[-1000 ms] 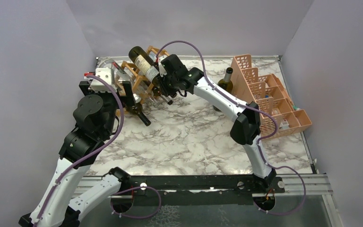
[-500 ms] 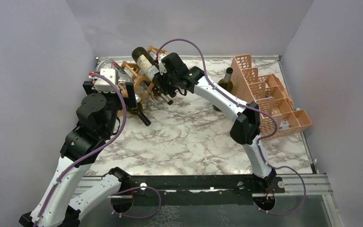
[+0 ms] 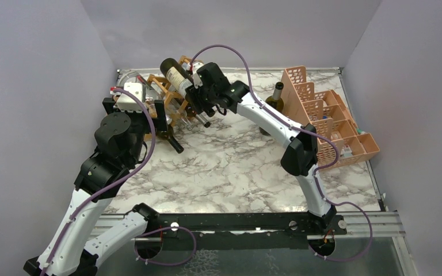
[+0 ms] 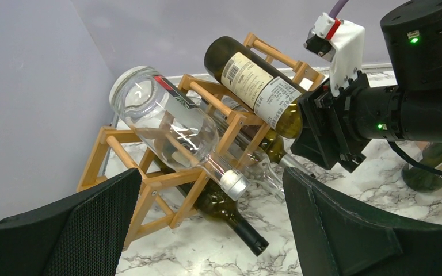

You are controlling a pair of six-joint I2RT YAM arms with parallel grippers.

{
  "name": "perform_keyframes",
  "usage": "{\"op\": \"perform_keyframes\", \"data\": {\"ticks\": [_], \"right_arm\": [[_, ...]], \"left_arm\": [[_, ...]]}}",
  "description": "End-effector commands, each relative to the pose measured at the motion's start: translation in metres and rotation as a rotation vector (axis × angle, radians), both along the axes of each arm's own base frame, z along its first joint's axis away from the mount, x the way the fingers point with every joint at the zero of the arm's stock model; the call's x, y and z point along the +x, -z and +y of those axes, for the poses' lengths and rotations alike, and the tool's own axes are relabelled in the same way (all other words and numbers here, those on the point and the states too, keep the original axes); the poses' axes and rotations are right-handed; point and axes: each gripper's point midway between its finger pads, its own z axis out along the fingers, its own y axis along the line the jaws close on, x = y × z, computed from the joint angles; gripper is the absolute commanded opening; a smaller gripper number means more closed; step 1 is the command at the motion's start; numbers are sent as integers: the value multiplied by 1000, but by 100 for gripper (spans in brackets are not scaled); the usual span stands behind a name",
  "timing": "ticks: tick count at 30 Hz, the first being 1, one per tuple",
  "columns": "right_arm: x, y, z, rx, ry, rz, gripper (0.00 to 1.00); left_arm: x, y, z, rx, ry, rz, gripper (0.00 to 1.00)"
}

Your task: Put the wine bottle on the wine rack

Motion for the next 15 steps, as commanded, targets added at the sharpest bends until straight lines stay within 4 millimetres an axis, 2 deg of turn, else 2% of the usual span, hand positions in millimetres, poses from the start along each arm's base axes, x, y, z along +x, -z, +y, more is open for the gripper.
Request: {"op": "perform_keyframes", "data": {"ticks": [1, 8, 12, 15], "right_arm": [[11, -52, -6, 91, 54, -110, 61], [10, -74, -11, 158, 81, -148, 71], [5, -97, -18, 233, 100, -190, 73], [-2, -116, -31, 289, 127, -231, 73]], "left_arm": [[2, 2, -5, 3, 22, 7, 99], [1, 2, -6, -4, 31, 5, 99], [-2, 1, -6, -11, 38, -1, 99], [-4, 0, -9, -14, 64, -5, 99]]}}
